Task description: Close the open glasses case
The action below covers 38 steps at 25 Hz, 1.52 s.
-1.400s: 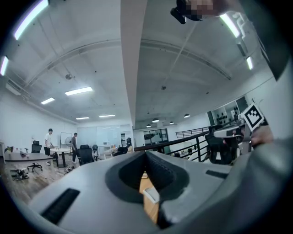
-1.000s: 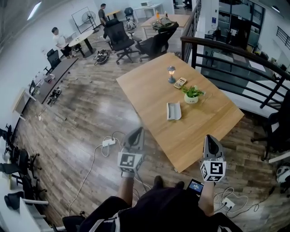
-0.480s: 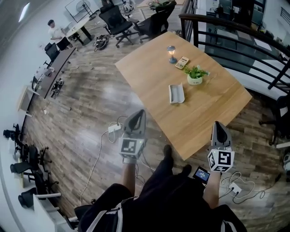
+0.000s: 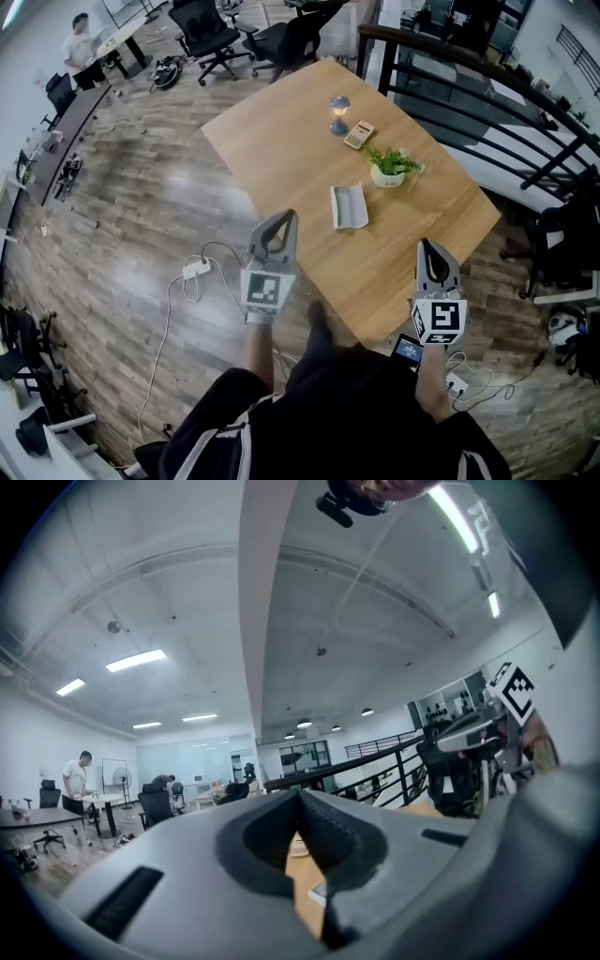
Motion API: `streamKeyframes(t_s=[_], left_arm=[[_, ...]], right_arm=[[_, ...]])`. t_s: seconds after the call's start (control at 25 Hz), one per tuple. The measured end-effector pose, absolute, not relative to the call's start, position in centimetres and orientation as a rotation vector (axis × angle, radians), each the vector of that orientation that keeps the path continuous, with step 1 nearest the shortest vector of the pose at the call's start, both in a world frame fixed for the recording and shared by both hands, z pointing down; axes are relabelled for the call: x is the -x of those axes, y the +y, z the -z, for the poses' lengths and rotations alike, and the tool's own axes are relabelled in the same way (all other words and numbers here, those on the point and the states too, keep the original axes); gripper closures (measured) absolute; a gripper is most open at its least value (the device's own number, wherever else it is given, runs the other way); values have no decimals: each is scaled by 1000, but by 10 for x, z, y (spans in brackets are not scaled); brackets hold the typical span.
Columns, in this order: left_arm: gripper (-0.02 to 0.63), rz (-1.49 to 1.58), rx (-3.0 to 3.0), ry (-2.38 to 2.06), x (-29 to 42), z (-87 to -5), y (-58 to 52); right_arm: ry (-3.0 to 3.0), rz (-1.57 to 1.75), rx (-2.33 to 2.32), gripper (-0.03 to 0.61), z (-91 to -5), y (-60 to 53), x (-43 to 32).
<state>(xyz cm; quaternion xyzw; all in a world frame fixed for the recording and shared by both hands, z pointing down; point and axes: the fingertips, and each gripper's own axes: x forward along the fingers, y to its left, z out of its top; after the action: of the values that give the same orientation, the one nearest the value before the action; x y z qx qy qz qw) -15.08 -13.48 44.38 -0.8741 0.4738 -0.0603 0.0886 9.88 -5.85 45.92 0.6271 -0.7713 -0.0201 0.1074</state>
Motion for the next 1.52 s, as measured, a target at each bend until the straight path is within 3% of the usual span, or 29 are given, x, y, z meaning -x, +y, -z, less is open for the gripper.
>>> streamKeyframes(t_s=[0.6, 0.84, 0.88, 0.92, 0.96, 1.24, 1.52], left_arm=[[614, 74, 2648, 1475, 128, -456, -203], [614, 178, 2674, 1520, 108, -462, -193], [614, 178, 2673, 1523, 107, -462, -193], [614, 181, 2670, 1528, 108, -463, -194], [614, 187, 2667, 1536, 109, -465, -194], [614, 196, 2667, 1590, 118, -475, -199], [614, 240, 2648, 1666, 144, -486, -191]], right_arm=[[-2318, -53, -1796, 565, -487, -143, -99], [-2376, -116, -1782, 563, -498, -166, -122], [-2381, -131, -1783, 548, -501, -167, -125], [-2386, -151, -1785, 468, -504, -167, -127], [-2390, -173, -1789, 437, -509, -168, -128], [-2397, -291, -1781, 438, -536, -189, -128], [-2383, -742, -1762, 440, -629, -257, -108]])
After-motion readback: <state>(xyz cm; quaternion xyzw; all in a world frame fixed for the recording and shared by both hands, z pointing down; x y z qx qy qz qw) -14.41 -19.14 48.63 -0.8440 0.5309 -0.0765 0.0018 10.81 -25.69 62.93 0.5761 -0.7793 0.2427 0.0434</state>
